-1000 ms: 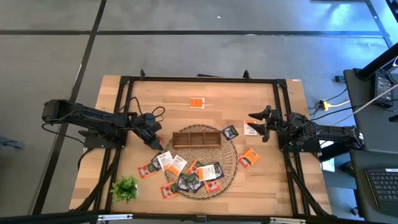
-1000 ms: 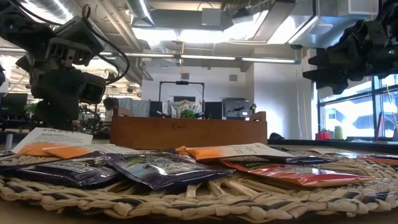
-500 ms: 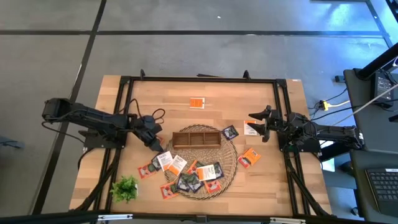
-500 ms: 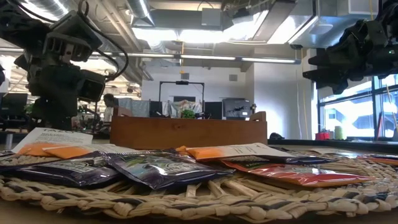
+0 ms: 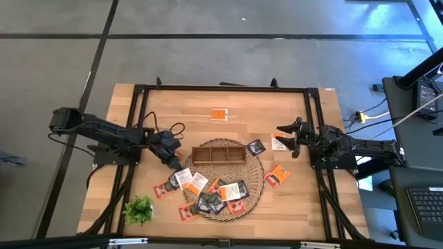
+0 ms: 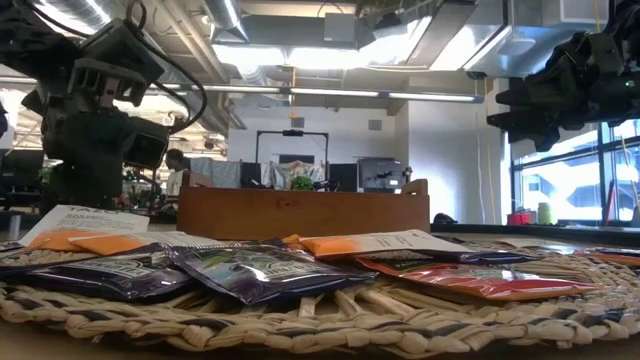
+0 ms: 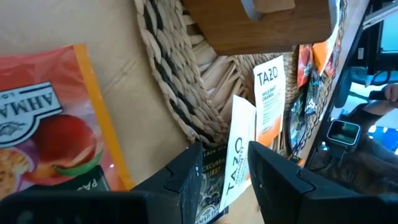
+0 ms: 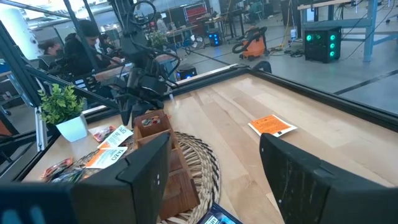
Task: Pick & Place Tea
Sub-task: Put the white tea bag into the left slot of the wooden organizer
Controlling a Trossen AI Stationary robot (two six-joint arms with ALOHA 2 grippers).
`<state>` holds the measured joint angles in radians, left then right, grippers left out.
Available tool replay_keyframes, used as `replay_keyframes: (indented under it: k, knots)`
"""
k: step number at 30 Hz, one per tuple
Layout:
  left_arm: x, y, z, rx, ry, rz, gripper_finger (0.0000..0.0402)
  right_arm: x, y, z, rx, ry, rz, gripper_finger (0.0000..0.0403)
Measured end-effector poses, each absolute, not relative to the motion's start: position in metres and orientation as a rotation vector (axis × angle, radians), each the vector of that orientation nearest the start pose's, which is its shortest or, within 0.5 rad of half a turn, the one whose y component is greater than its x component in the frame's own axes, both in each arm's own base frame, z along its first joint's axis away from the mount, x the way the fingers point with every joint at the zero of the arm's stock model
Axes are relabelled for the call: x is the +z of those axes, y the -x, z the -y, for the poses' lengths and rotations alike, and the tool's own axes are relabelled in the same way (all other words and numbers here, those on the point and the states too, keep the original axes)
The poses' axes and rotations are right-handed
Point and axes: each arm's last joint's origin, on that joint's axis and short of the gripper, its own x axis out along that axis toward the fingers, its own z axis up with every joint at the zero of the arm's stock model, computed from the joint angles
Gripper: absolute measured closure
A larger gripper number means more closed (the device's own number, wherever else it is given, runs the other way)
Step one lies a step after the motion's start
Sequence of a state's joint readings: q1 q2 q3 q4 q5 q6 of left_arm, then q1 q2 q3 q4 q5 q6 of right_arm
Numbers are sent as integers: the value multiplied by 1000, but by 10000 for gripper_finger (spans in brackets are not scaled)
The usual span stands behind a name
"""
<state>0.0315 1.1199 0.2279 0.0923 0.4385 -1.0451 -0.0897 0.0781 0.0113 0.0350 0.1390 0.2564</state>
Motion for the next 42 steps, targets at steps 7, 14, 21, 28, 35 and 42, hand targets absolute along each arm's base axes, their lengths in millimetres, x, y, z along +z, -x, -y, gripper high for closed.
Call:
replay_keyframes:
  k: [7, 14, 21, 28, 35, 42]
  knots:
    - [112, -175, 12, 61, 1168, -973, 276, 165, -101, 13, -231, -253, -3, 156]
    - [115, -183, 17, -42, 1160, -926, 276, 165, -101, 13, -232, -252, -3, 156]
    - [110, -184, 18, -40, 1169, -958, 276, 165, -101, 13, -232, -252, -3, 156]
    - [103, -184, 18, -38, 1150, -993, 293, 165, -101, 13, -232, -251, -3, 156]
    - [104, -184, 18, -53, 1143, -989, 338, 165, -101, 13, -232, -251, -3, 156]
    - [108, -187, 19, -136, 1135, -969, 381, 164, -101, 13, -232, -247, -4, 156]
